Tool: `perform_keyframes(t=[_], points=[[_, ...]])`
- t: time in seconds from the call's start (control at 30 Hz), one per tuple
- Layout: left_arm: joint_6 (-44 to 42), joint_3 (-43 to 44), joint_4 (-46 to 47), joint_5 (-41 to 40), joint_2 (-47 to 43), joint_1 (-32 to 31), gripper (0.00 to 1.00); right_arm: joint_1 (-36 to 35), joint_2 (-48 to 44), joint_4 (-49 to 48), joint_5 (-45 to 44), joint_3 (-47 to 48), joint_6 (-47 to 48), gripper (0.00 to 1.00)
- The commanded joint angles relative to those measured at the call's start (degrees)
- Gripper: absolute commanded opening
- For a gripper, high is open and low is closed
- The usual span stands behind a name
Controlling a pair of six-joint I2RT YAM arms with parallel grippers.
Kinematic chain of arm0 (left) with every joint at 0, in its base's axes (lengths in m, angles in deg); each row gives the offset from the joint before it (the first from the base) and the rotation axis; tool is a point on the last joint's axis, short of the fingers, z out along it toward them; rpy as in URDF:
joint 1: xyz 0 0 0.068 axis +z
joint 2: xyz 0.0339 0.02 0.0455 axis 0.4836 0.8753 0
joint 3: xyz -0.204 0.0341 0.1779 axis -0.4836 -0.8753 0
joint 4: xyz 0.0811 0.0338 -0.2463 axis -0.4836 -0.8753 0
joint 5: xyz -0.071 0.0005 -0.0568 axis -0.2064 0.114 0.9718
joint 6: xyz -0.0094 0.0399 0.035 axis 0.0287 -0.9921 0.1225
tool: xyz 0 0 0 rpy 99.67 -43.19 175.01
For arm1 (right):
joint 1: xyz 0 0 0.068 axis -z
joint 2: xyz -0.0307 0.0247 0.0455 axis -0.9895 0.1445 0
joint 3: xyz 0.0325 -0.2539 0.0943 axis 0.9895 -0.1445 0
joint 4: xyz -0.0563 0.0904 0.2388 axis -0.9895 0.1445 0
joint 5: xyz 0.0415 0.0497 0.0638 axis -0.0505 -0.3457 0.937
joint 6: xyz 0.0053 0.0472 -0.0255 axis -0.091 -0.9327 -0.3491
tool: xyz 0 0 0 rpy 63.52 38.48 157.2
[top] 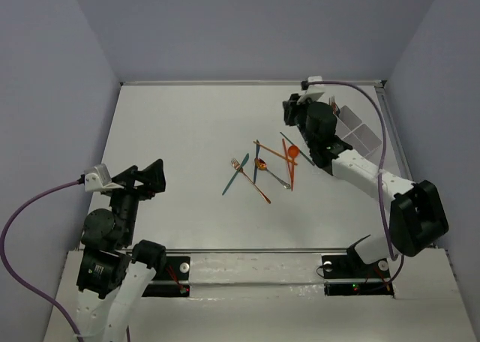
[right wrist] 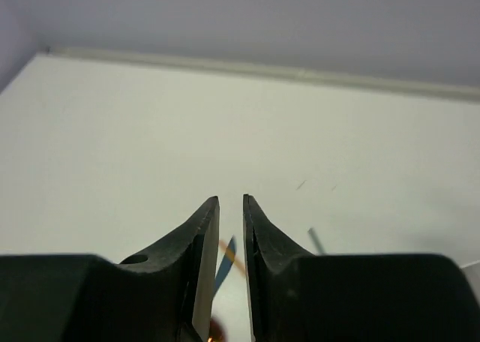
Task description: Sort the eating utensils into containers
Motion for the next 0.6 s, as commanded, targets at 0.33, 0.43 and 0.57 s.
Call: perform_keyframes(t=[0.33, 0.43, 0.57], points=[[-1.36, 0.10, 4.16, 3.04, 1.70, 0.71, 0.99, -17.09, 13.74, 30.70, 13.22, 2.21, -7.47, 0.43], [-1.36, 0.02, 4.25, 3.30, 1.97, 0.71, 0.99, -19.11, 16.90, 32.20, 11.90, 4.75, -6.94, 0.43], [-1.36, 0.02, 4.16, 3.30, 1.97, 0.71, 0.99, -20.79, 20.68, 35.09, 9.18, 7.65, -6.50, 0.41]])
